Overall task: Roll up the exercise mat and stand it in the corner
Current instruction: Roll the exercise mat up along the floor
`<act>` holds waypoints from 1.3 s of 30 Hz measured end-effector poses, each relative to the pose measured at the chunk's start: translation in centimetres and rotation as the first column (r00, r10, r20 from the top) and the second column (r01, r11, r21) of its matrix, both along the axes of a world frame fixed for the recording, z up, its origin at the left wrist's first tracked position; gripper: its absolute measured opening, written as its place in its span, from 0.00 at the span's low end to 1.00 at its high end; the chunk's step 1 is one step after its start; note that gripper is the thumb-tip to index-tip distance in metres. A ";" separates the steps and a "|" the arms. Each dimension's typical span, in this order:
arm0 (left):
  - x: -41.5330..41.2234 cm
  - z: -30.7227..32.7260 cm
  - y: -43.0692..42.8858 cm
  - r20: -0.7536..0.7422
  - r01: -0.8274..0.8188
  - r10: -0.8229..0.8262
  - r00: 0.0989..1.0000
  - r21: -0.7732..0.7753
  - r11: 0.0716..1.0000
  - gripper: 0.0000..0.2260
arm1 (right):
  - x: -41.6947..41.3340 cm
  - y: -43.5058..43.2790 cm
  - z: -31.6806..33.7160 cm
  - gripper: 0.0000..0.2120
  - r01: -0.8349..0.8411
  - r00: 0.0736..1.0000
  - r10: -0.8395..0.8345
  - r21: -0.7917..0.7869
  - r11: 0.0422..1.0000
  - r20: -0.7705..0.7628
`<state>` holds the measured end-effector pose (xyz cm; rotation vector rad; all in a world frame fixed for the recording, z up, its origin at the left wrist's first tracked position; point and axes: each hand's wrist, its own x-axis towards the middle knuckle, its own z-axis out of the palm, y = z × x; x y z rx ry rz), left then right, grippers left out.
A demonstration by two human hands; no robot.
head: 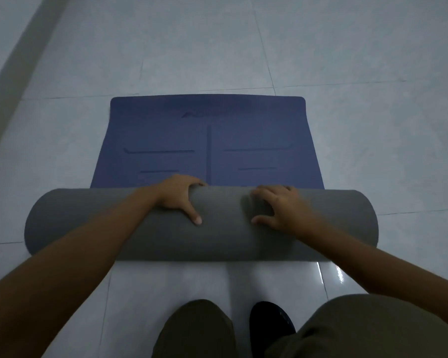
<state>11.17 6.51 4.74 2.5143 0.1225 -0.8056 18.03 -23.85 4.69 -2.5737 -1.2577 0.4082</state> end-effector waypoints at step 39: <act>-0.3 1.6 0.5 -0.027 0.241 -0.239 0.971 0.104 0.965 0.53 | 5.0 4.8 2.8 0.52 -0.205 0.909 0.056 -0.327 0.923 -0.413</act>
